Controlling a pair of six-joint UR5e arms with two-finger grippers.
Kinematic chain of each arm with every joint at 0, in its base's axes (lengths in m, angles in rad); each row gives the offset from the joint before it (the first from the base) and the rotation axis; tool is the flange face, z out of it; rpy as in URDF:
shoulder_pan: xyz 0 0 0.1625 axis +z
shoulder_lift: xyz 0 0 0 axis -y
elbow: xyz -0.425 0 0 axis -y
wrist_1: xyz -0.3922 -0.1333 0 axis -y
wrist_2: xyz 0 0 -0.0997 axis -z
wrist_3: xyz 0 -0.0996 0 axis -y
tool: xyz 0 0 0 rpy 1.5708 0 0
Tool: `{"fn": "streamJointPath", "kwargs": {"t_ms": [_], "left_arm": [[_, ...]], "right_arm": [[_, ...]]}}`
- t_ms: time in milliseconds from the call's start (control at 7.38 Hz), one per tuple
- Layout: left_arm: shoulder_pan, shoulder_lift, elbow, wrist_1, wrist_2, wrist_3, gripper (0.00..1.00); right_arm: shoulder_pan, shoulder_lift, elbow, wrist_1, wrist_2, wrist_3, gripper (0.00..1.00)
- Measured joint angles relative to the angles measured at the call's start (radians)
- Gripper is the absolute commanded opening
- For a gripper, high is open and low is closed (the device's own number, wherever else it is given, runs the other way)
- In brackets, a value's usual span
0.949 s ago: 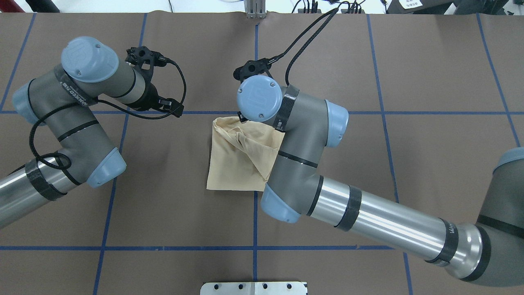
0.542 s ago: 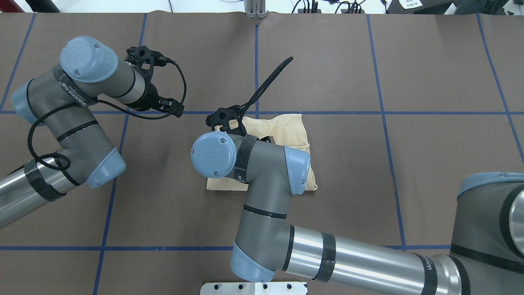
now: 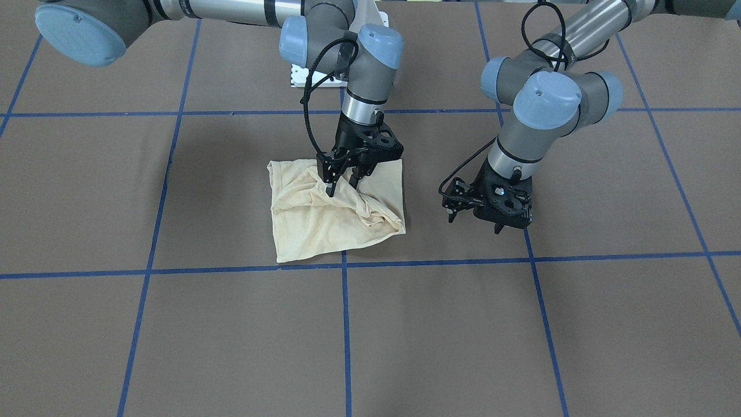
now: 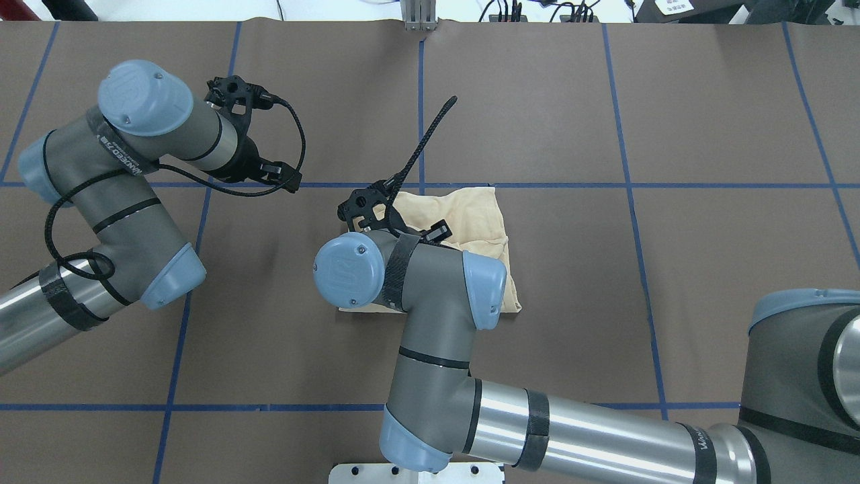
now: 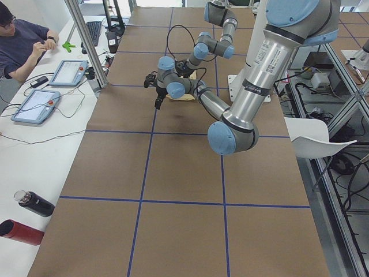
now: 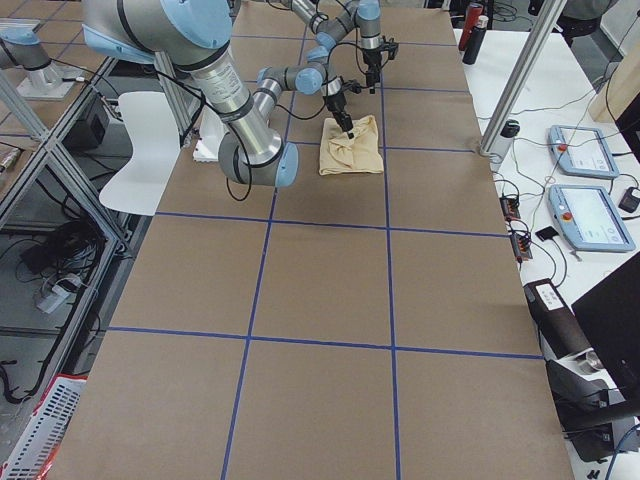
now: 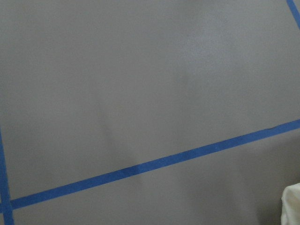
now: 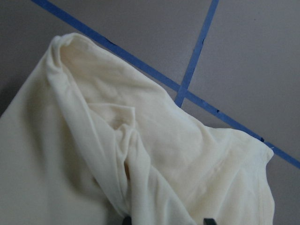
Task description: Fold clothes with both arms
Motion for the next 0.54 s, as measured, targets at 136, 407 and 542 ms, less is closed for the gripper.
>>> {"fn": "streamJointPath", "kwargs": {"t_ms": [136,407,542], "left_arm": [[0.000,0.002,-0.001,0.000,0.000,0.000,1.00],[0.000,0.004,-0.006,0.000,0.000,0.000,1.00],[0.000,0.006,-0.010,0.000,0.000,-0.001,1.00]], "right_arm": [[0.015,0.000,-0.005,0.005,-0.014,-0.022,0.53],[0.062,0.000,-0.034,0.033,-0.021,-0.068,0.52],[0.091,0.001,-0.084,0.097,-0.022,-0.094,0.52]]}}
